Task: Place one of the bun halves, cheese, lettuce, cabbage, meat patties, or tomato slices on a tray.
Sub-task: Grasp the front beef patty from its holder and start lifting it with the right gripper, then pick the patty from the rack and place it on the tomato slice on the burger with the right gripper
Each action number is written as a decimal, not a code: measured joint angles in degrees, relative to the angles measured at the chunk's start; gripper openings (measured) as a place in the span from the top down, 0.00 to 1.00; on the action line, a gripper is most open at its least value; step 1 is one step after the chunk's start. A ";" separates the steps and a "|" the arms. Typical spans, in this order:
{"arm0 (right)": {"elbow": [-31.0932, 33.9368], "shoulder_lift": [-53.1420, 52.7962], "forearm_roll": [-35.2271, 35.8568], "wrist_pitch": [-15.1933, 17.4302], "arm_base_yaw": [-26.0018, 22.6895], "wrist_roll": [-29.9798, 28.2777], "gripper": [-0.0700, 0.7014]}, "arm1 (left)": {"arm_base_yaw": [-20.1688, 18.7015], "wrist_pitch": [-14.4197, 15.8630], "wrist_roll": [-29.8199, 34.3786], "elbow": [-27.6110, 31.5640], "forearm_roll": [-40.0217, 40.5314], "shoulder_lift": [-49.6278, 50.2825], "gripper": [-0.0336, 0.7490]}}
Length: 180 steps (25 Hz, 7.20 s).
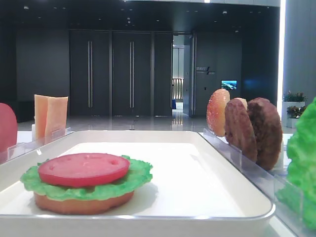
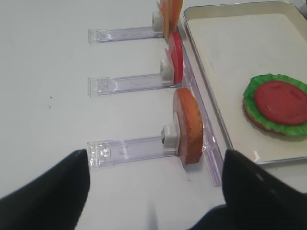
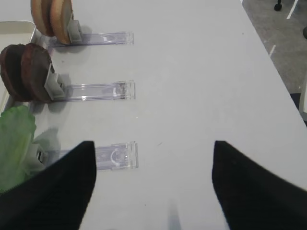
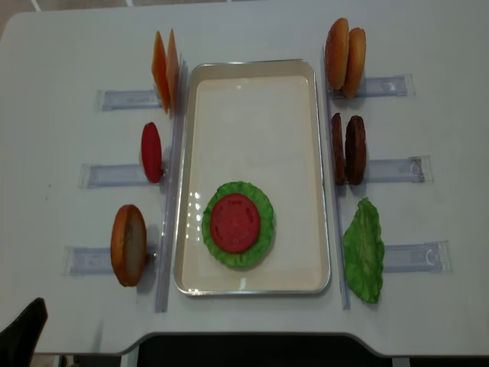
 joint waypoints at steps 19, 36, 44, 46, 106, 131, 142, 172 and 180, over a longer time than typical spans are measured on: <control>-2.90 1.08 0.00 0.89 0.00 0.00 0.28 | 0.00 0.00 0.00 0.00 0.00 0.00 0.11; -15.20 42.91 1.77 3.44 0.00 -1.15 0.34 | 0.00 0.00 0.00 0.00 0.00 0.00 0.11; -29.61 60.37 3.44 4.59 0.00 -1.15 0.35 | 0.00 0.00 0.00 0.00 0.00 0.00 0.11; -32.17 63.08 3.46 4.70 0.00 -1.15 0.35 | 0.00 0.00 0.00 0.00 0.00 0.00 0.11; -53.73 100.56 -1.66 -0.33 35.65 32.60 0.35 | 0.00 0.00 0.00 0.00 0.00 0.00 0.11; -53.73 106.66 -2.01 -2.39 36.00 30.24 0.35 | 0.00 0.00 0.00 0.00 0.00 0.00 0.11; -53.73 108.29 -3.90 -2.55 36.00 30.03 0.35 | 0.00 0.00 0.00 0.00 0.00 0.00 0.11; -53.73 108.29 -7.13 -0.69 36.00 30.94 0.77 | 0.00 0.00 0.00 0.00 0.00 0.00 0.11; -56.40 107.77 -6.98 4.08 36.00 30.94 0.77 | 0.00 0.00 0.00 0.00 0.00 0.00 0.11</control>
